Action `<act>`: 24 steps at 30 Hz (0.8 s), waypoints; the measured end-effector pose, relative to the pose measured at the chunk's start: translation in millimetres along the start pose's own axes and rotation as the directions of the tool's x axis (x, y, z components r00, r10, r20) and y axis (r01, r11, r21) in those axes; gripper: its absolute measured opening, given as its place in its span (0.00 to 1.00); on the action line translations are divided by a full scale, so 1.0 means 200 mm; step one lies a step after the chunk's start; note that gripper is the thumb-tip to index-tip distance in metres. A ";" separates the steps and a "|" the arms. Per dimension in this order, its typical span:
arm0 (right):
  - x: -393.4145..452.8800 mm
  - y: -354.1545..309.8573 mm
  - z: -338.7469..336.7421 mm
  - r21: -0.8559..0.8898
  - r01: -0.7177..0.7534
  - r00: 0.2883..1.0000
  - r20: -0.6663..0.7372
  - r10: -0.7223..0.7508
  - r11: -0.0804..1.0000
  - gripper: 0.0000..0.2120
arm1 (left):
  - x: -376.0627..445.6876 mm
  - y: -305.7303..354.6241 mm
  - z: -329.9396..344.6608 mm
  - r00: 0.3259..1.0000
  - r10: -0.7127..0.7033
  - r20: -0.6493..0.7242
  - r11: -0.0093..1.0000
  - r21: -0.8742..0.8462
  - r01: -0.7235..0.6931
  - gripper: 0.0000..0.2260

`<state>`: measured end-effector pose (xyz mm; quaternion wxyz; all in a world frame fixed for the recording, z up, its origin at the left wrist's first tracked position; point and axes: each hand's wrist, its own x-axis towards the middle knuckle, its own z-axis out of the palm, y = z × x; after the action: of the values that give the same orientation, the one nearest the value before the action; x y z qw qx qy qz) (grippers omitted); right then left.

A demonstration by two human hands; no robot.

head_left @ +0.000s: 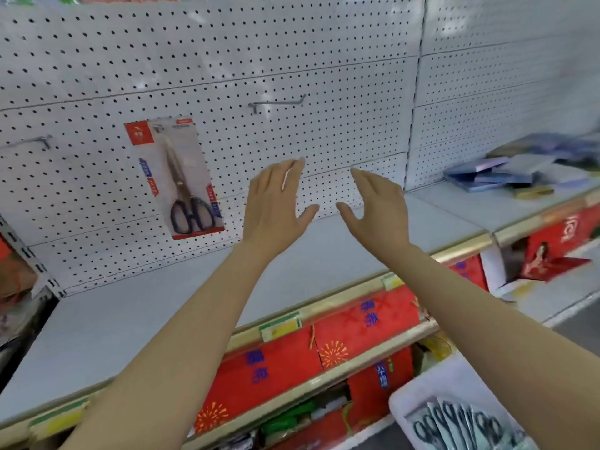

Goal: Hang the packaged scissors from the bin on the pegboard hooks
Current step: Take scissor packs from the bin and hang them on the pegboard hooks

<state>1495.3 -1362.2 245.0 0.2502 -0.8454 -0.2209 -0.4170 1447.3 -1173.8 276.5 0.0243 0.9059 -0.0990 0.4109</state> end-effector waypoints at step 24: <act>-1.45 1.13 -0.52 -0.555 -0.564 0.736 -0.002 0.677 0.612 0.24 | -0.52 1.38 1.25 0.725 0.512 0.460 0.821 -0.511 -0.255 0.33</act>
<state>1403.9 -1648.8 9.0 0.1166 -0.9418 0.1838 -0.2562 1510.4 -1458.2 22.9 0.0963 0.9181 -0.3760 0.0805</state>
